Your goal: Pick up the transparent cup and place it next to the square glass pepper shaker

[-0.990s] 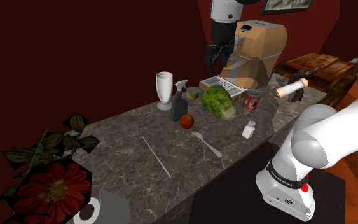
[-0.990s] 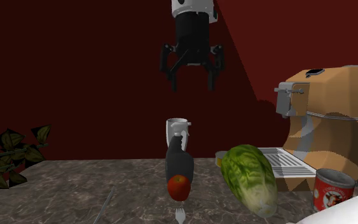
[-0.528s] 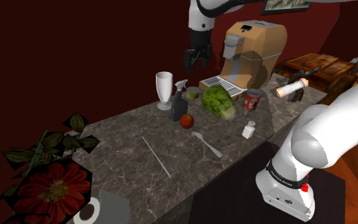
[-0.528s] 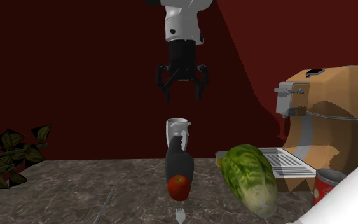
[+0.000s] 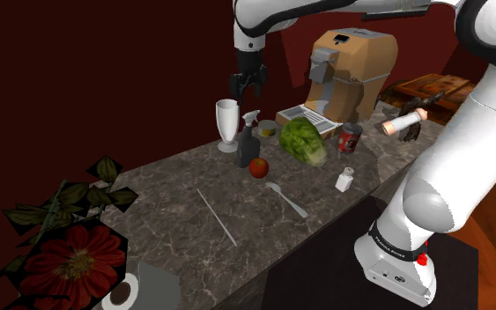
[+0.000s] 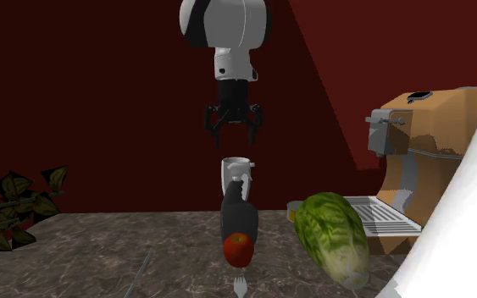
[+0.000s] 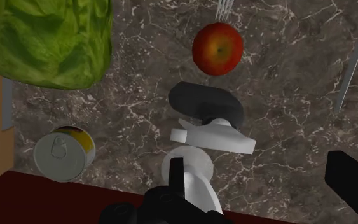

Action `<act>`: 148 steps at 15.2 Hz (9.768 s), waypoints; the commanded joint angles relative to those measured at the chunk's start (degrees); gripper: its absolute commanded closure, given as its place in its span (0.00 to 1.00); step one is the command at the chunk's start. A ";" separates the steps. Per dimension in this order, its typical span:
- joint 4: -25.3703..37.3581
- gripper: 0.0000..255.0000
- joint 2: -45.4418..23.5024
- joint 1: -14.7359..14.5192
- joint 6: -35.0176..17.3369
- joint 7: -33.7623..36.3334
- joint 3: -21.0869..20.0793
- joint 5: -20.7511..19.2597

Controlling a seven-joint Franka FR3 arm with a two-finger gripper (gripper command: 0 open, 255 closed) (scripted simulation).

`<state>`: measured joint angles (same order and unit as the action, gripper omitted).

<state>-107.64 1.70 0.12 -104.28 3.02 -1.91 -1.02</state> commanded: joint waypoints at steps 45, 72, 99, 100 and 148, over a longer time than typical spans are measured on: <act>34.68 1.00 -32.32 0.35 3.05 -2.27 0.35 -0.28; 52.69 1.00 -31.00 0.64 22.38 -3.03 0.41 -0.22; -0.08 1.00 27.01 6.67 27.39 -14.67 6.26 -2.09; -1.19 1.00 27.37 6.69 26.63 -14.64 6.27 -2.11; -41.15 1.00 30.36 7.27 -10.33 -13.65 7.55 -3.37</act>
<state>-148.13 32.33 7.43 -113.61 -10.74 5.67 -4.39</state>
